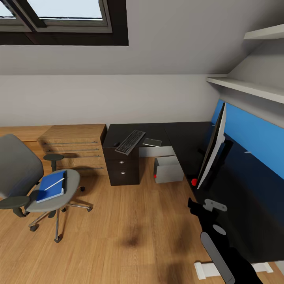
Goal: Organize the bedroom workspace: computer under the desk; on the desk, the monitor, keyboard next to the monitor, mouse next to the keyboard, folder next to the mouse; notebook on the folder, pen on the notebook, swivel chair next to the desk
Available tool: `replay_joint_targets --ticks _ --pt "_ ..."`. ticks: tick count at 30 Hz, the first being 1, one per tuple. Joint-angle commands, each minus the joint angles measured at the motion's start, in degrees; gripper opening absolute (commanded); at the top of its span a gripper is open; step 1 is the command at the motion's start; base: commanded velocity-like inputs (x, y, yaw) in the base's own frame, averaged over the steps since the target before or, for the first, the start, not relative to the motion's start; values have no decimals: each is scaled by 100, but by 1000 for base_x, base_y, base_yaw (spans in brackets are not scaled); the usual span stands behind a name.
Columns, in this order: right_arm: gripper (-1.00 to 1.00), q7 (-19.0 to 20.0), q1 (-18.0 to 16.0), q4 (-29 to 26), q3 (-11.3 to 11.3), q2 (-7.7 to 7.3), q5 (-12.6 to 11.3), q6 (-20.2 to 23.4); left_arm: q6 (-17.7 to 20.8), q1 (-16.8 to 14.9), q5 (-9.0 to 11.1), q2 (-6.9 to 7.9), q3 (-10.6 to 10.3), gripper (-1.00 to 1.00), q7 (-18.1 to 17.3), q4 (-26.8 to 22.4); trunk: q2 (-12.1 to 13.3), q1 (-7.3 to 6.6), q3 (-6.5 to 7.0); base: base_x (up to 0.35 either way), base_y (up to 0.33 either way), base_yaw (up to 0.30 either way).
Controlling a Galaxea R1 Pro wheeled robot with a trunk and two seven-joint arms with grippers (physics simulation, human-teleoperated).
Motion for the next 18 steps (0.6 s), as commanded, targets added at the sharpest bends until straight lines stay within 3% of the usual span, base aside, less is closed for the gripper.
replay_joint_targets --ticks 1,9,18 --pt "100 -45 -6 -9 8 -12 -16 24 -12 -4 55 2 14 100 -47 4 -11 3 -11 0 0 0" --pt "100 -62 -6 -20 -3 -154 301 -134 -12 -4 55 9 14 100 -41 4 -11 3 -11 0 0 0" --pt "100 -99 -1 -3 -61 -619 506 -526 -17 -4 55 11 14 100 -58 3 -11 3 -11 0 0 0"
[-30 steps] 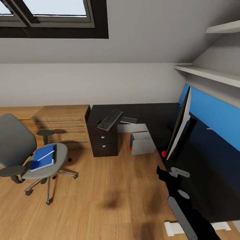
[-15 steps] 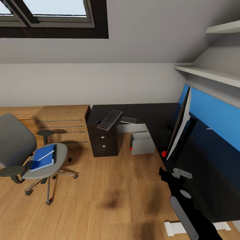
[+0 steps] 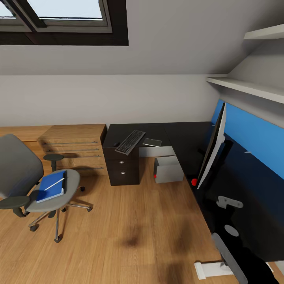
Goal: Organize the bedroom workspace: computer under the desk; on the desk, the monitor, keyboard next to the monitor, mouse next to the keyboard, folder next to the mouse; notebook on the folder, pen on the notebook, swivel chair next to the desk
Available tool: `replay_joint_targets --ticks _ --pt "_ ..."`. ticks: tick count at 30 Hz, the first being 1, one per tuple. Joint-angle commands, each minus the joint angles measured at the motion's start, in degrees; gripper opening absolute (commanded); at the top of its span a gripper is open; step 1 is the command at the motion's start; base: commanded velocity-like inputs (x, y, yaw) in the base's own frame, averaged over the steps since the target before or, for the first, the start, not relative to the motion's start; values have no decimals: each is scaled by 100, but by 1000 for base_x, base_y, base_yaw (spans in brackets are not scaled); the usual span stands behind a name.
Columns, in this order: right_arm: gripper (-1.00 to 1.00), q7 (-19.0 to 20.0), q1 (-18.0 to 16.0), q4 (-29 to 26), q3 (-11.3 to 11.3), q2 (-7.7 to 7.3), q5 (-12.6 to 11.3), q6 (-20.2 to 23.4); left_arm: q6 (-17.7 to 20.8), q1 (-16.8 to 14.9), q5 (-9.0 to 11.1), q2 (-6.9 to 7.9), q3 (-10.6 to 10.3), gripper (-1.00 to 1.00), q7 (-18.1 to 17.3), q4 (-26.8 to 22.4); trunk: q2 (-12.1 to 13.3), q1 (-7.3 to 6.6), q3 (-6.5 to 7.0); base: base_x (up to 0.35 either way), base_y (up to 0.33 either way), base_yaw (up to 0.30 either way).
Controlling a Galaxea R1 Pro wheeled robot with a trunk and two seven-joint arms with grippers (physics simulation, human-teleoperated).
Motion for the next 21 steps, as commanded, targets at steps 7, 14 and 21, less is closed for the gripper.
replay_joint_targets --ticks 7,14,21 --pt "100 -37 -3 -3 -446 -167 -24 11 -8 -4 56 -1 15 100 -75 3 -11 3 -11 3 0 0" --pt "100 -41 -3 7 -530 -185 -6 -23 -7 -4 56 -2 15 100 -98 4 -11 3 -11 154 -74 0" --pt "100 -37 -3 7 -652 -184 -19 -30 -7 -4 56 -2 15 100 -70 4 -11 3 -11 223 -111 0"
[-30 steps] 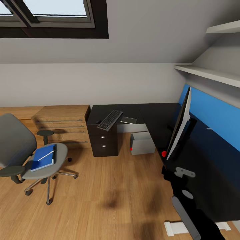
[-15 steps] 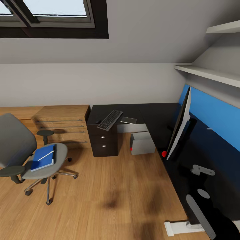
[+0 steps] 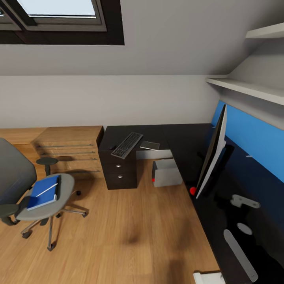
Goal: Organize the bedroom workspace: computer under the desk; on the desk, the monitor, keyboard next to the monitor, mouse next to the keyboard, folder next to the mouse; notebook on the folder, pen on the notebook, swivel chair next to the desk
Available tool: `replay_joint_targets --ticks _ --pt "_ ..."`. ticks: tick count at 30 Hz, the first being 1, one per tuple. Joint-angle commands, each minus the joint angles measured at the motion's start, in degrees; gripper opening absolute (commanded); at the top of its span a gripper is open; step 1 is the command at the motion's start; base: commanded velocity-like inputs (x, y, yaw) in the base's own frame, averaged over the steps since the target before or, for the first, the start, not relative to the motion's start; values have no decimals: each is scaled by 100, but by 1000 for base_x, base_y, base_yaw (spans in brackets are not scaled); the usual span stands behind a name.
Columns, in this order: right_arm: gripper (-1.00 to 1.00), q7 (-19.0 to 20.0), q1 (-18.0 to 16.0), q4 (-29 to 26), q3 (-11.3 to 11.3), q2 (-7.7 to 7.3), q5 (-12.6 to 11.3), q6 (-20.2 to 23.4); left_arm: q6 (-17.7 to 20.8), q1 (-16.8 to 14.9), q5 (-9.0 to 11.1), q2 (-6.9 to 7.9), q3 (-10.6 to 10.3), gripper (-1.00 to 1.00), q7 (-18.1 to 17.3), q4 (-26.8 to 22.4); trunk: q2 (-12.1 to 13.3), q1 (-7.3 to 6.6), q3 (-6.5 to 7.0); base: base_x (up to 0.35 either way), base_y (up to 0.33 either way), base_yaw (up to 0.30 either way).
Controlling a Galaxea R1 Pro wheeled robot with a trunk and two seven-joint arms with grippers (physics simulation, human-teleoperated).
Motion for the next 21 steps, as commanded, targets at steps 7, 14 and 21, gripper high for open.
replay_joint_targets --ticks 7,14,21 --pt "100 -33 -5 -8 -69 9 -29 13 -12 -4 55 0 16 100 -49 2 -11 4 -11 53 -26 0" --pt "100 -47 -6 -7 -86 9 -30 3 -12 -4 55 0 16 100 -50 2 -11 4 -11 120 -126 0" --pt "100 -45 -5 -6 -87 18 -26 2 -12 -4 55 0 16 100 -51 0 -11 4 -11 54 -33 0"
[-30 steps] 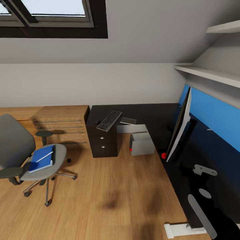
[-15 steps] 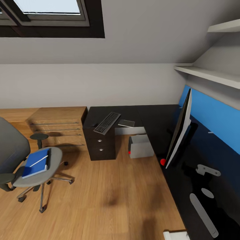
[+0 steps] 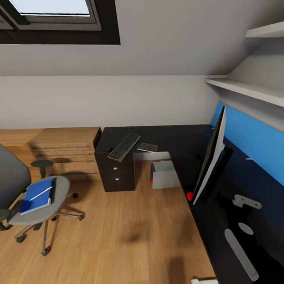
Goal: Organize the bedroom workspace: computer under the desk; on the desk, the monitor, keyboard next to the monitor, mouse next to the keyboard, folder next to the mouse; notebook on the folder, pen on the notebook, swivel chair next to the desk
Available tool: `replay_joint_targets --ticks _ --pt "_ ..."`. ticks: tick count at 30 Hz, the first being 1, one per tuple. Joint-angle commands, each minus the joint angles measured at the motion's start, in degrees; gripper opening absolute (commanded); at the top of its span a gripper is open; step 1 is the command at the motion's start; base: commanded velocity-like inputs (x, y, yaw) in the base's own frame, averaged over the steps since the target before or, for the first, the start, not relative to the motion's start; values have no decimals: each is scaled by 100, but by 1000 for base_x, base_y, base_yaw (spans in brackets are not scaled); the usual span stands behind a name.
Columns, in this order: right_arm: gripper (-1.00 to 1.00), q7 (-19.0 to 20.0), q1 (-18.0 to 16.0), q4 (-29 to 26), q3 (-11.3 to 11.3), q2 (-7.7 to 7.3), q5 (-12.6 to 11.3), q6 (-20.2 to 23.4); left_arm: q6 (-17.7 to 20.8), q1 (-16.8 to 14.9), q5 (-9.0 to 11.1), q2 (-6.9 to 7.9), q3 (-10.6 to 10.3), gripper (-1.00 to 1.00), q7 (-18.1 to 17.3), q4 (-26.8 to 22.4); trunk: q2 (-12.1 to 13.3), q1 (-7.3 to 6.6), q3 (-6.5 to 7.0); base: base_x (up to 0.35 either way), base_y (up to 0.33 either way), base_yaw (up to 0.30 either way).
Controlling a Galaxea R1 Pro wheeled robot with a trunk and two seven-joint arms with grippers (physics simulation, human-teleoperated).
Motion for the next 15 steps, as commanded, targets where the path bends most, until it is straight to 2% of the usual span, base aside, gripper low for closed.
replay_joint_targets --ticks 1,7,15 --pt "100 -43 -5 -7 16 -5 -18 29 -12 -4 56 -1 16 100 -59 5 -11 4 -11 186 -9 0" --pt "100 -37 -5 -1 19 2 -16 29 -12 -4 56 -1 16 100 -63 5 -11 4 -11 209 -4 0" --pt "100 -32 -5 28 24 7 -30 22 -12 -4 56 -1 16 100 -49 7 -11 4 -14 49 -1 9"
